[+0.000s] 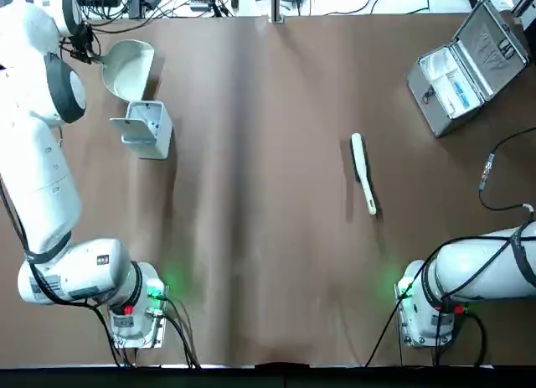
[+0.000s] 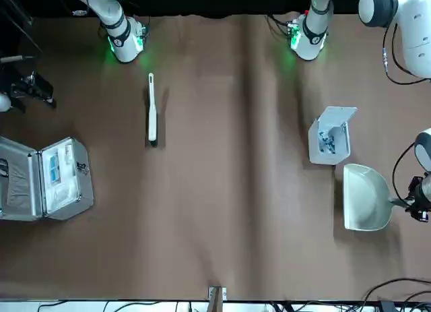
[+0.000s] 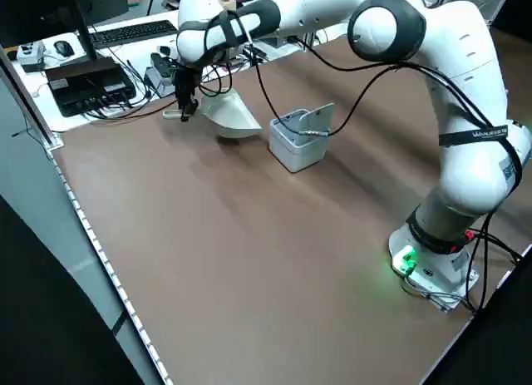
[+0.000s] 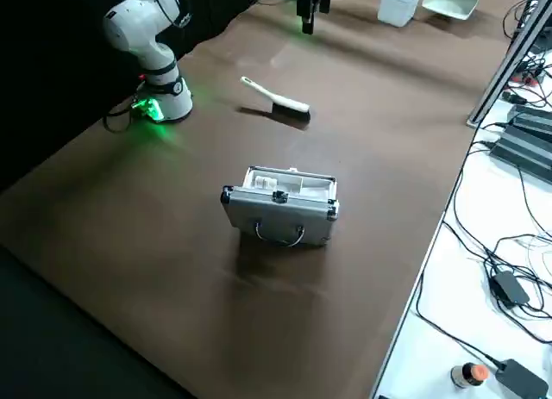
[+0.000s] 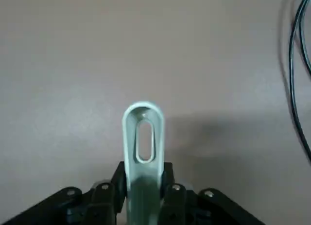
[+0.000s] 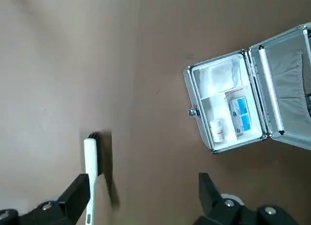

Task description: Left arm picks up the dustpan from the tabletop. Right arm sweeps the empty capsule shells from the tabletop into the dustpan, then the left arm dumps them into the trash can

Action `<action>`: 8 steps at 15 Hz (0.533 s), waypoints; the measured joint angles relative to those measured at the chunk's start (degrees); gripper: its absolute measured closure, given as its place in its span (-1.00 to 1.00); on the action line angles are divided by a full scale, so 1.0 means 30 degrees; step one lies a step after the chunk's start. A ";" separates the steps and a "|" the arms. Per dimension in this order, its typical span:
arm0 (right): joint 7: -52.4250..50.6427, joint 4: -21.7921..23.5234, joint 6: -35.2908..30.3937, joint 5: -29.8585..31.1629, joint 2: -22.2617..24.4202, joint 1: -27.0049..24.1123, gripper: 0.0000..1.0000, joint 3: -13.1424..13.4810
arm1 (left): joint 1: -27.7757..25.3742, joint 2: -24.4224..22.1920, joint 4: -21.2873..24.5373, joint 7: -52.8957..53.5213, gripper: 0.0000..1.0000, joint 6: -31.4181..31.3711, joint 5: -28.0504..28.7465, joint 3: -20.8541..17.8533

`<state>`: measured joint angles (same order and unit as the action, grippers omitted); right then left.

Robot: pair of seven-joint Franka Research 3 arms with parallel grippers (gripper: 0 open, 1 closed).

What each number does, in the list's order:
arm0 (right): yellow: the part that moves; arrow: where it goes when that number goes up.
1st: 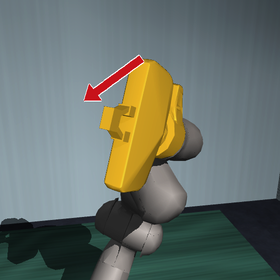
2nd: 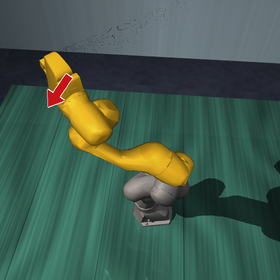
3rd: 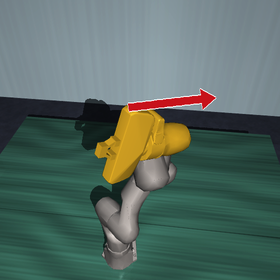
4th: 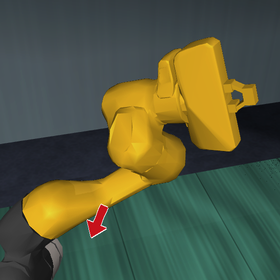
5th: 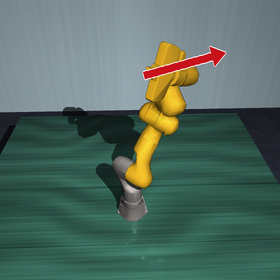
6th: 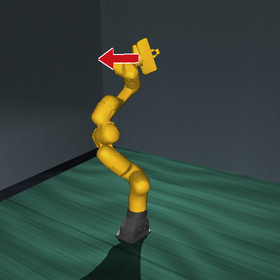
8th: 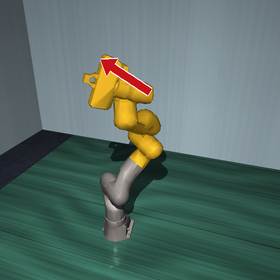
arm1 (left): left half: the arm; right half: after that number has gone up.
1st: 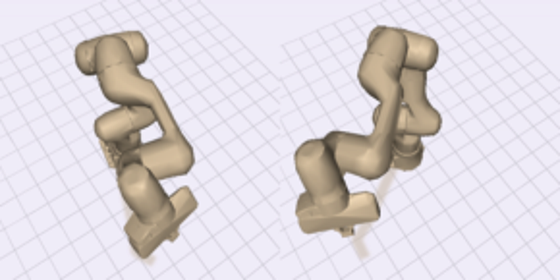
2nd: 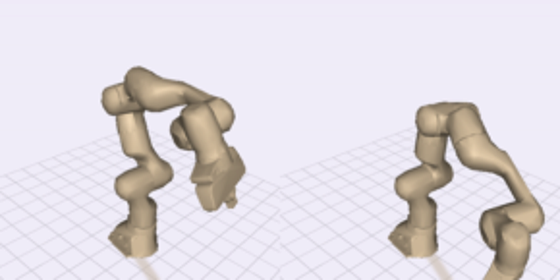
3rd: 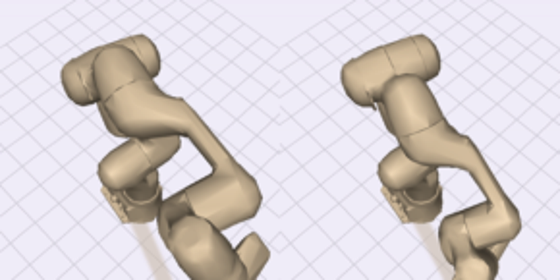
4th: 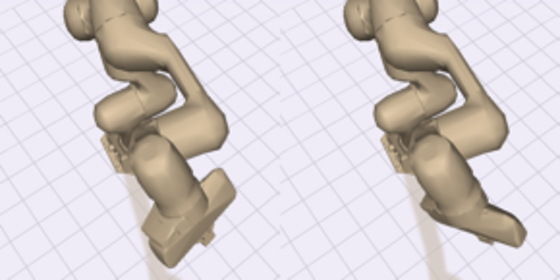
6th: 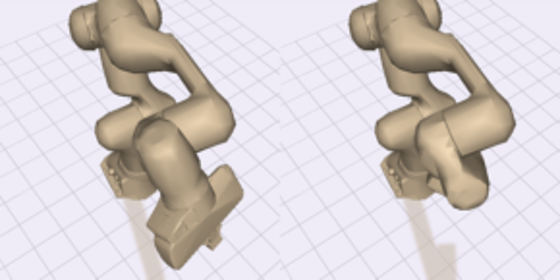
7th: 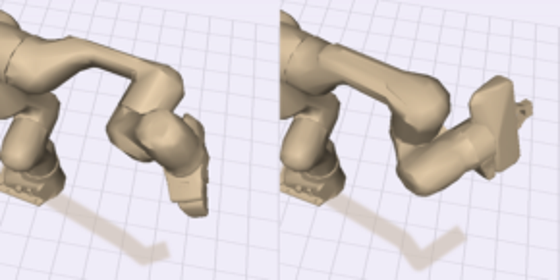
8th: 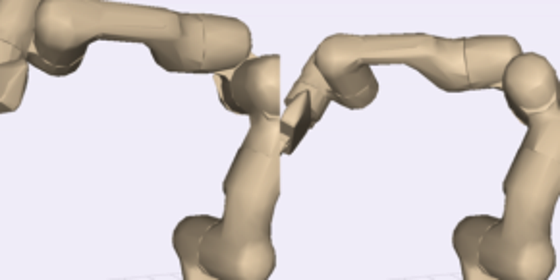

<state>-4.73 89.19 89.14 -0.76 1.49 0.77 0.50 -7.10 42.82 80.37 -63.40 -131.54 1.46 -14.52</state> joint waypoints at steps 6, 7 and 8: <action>0.0000 0.0000 0.0000 0.0000 -0.0105 -0.0002 -0.97 0.0001 | -0.0074 0.0811 -0.0034 -0.0316 0.34 -0.0982 0.0000 -0.0302; 0.0000 0.0001 0.0000 0.0000 -0.0105 -0.0002 -0.97 0.0001 | -0.0081 0.0928 -0.0036 -0.0316 0.34 -0.1026 0.0000 -0.0309; 0.0000 0.0000 0.0000 0.0000 -0.0105 -0.0002 -0.97 0.0001 | -0.0081 0.1028 -0.0039 -0.0317 0.34 -0.1059 0.0000 -0.0310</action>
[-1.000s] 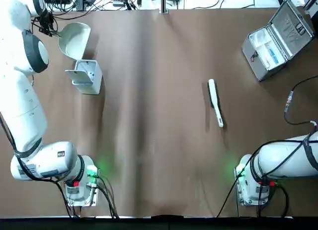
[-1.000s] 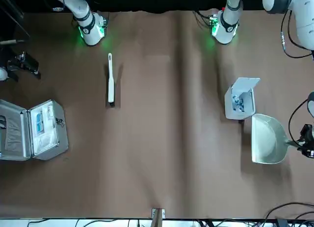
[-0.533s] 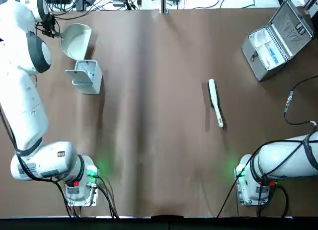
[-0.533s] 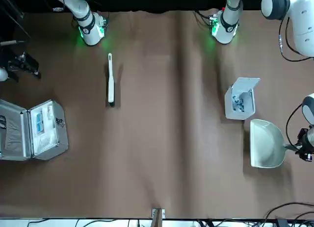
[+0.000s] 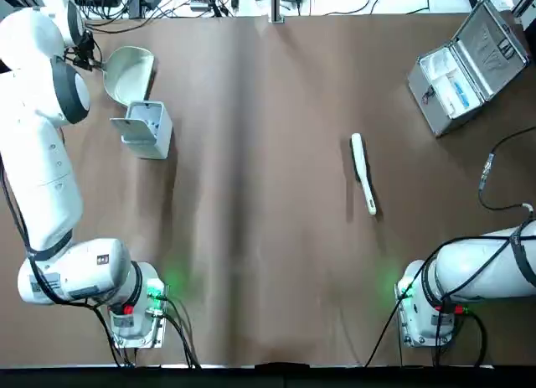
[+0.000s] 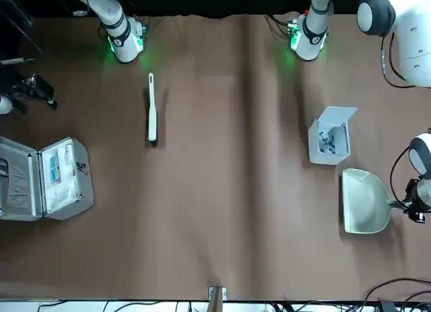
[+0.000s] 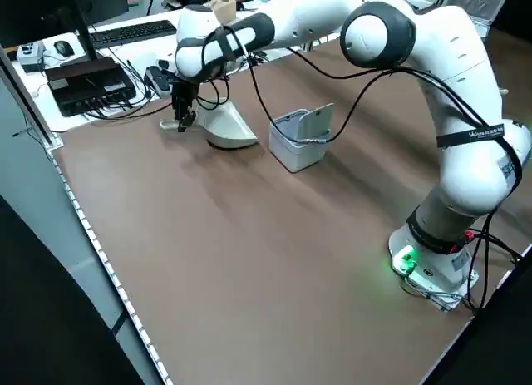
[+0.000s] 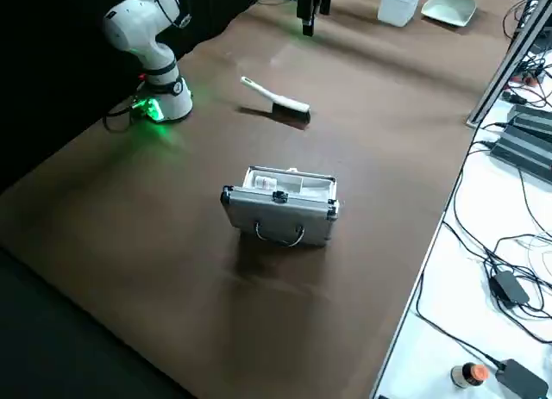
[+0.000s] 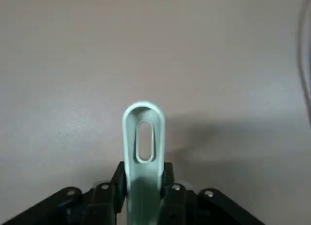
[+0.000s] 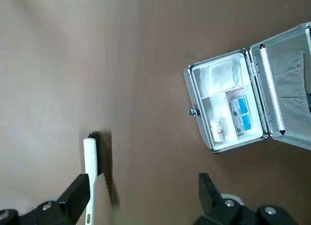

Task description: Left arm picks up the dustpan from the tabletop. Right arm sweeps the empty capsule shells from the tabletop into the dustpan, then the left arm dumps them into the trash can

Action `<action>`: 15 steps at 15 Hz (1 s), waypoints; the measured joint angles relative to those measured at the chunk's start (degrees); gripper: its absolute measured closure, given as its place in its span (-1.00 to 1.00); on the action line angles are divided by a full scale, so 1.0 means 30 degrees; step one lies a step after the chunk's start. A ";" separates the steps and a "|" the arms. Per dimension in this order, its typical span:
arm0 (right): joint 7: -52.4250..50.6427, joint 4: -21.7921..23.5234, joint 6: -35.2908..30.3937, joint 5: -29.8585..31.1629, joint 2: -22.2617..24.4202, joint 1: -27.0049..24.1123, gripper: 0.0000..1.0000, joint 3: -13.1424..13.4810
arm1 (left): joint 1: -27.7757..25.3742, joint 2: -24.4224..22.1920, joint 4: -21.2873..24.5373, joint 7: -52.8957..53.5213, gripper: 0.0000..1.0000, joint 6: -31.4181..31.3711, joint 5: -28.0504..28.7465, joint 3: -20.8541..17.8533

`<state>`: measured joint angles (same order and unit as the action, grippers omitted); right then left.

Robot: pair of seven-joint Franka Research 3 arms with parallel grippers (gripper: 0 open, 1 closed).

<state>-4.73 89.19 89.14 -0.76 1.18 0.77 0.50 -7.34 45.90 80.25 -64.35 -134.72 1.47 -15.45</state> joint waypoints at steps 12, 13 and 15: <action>-0.0002 -0.0006 -0.0322 0.0000 -0.0032 0.0003 -0.97 -0.0041 | -0.0041 0.0495 -0.0097 0.0003 -0.38 -0.0557 0.0000 -0.0047; -0.0002 -0.0006 -0.0319 0.0001 -0.0032 -0.0006 -0.97 -0.0023 | -0.0027 0.0496 -0.0140 0.0003 -0.57 -0.0573 0.0001 -0.0049; -0.0003 -0.0011 -0.0313 0.0001 -0.0032 -0.0016 -0.97 0.0009 | 0.0016 0.0477 -0.0340 0.0003 -0.62 -0.0635 0.0252 -0.0052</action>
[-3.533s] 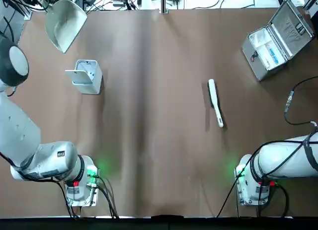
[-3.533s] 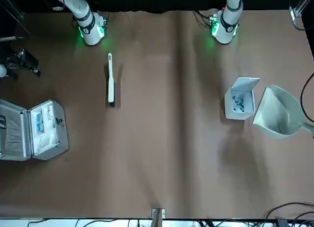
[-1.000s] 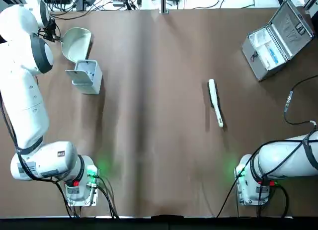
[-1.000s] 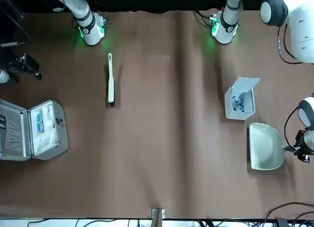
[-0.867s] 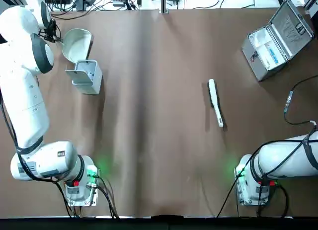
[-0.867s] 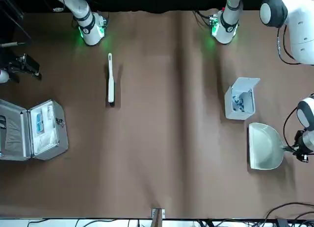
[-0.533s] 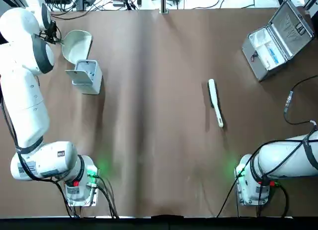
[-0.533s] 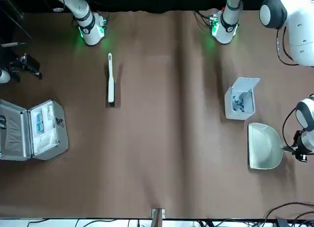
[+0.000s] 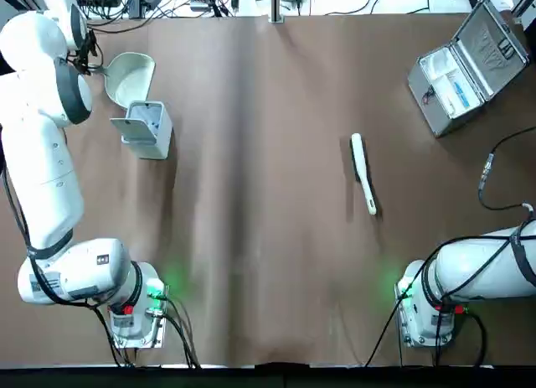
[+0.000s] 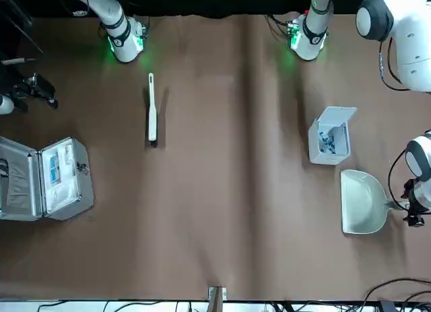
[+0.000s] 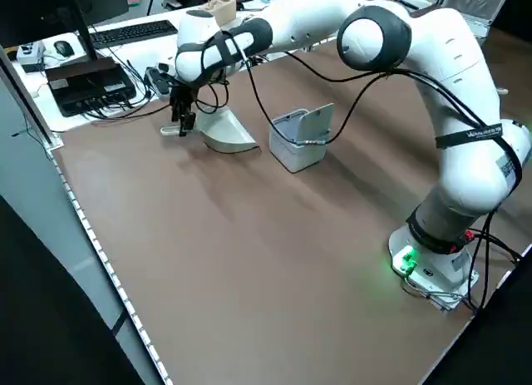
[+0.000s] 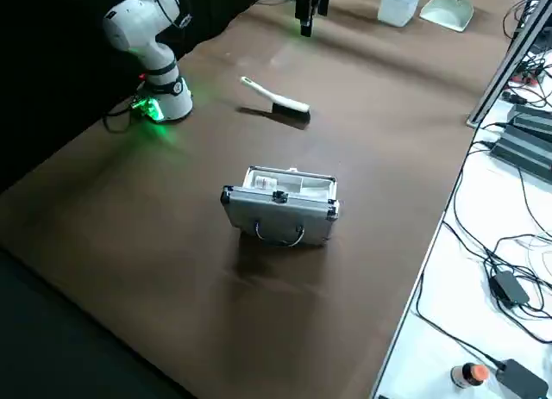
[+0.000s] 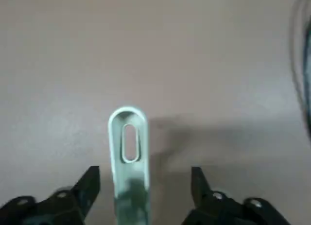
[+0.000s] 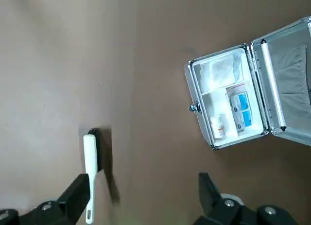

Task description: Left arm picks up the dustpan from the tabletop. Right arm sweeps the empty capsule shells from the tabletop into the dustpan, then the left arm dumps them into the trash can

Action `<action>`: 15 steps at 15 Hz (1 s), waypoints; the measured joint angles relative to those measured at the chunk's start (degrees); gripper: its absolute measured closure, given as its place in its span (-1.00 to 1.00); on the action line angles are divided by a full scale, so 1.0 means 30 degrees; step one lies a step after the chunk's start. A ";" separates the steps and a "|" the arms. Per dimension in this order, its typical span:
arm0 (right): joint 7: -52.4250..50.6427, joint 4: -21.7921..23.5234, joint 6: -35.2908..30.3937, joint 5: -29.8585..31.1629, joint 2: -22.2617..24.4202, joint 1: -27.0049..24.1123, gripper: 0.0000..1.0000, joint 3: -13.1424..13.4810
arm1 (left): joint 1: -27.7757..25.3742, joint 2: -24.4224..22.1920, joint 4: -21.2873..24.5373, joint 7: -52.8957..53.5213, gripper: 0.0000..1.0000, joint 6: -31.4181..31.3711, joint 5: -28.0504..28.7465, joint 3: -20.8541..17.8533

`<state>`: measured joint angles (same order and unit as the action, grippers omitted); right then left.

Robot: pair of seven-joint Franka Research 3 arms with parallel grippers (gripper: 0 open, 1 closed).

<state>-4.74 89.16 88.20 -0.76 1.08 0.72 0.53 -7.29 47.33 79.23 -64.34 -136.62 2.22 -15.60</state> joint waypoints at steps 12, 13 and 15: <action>-0.0001 -0.0001 -0.0007 0.0000 0.0000 0.0000 -0.97 -0.0005 | 0.1978 -0.8198 -0.0335 1.0505 -1.00 0.9134 0.0746 0.0100; -0.0001 -0.0002 -0.0007 0.0000 0.0000 0.0001 -0.97 -0.0009 | 0.1949 -0.8751 -0.0257 1.1406 -1.00 0.9479 0.0740 0.0257; -0.0002 -0.0002 -0.0007 0.0000 0.0000 0.0002 -0.97 -0.0012 | 0.1913 -0.9669 -0.0098 1.2223 -1.00 0.9728 0.0738 0.0976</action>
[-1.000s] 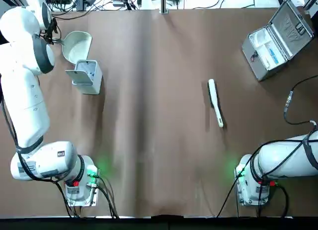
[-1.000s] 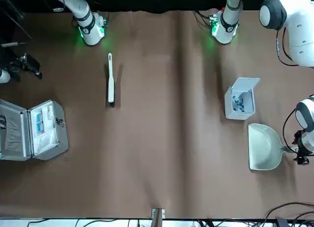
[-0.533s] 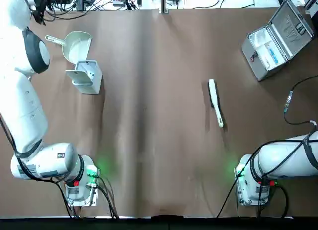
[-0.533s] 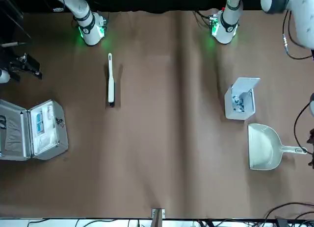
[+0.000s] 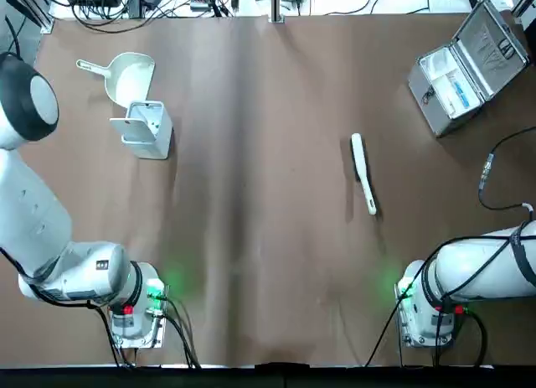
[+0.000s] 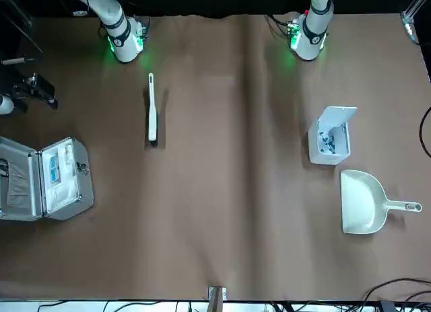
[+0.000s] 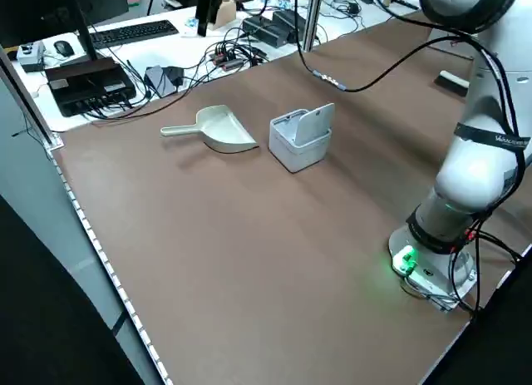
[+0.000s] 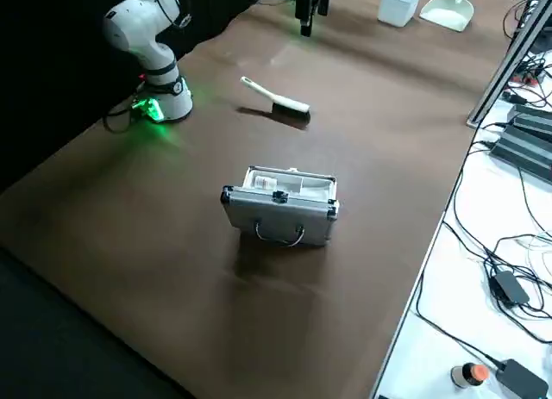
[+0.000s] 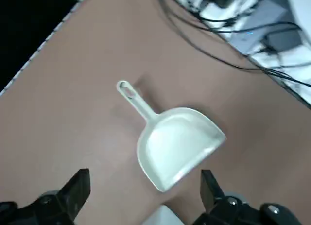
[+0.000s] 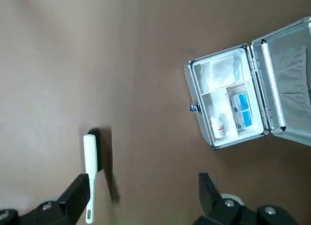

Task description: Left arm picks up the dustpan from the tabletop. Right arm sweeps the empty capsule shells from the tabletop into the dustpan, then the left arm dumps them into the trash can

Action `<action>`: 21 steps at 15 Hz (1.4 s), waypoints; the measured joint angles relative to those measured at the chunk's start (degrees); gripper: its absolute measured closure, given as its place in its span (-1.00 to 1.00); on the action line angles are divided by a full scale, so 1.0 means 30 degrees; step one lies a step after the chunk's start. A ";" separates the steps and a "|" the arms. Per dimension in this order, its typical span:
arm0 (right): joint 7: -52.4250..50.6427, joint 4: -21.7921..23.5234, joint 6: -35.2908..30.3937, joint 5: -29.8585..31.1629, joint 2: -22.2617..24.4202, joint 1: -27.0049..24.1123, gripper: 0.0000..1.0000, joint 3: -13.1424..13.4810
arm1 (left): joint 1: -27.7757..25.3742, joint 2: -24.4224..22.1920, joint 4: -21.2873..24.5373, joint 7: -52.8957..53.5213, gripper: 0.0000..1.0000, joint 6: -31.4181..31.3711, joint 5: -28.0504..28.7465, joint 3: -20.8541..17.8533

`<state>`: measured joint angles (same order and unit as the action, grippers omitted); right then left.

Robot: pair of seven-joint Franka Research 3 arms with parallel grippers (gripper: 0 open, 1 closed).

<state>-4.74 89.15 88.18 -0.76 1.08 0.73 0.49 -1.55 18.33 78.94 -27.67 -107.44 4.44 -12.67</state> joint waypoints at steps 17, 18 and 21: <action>-0.0002 -0.0001 0.0000 0.0000 0.0000 0.0009 -0.97 -0.0047 | -0.0068 -0.3447 0.0752 0.8549 -1.00 0.5333 -0.0048 0.6216; -0.0002 -0.0001 0.0000 0.0000 0.0000 0.0008 -0.97 -0.0043 | -0.0082 -0.3533 0.0770 0.8726 -1.00 0.5410 -0.0055 0.6216; -0.0002 0.0000 0.0000 0.0000 0.0000 0.0007 -0.97 -0.0037 | -0.0026 -0.3564 0.0825 0.8731 -1.00 0.5434 -0.0062 0.6354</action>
<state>-4.75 89.15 88.18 -0.76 1.08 0.75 0.38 -1.63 7.64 81.41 -1.48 -91.14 4.25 6.39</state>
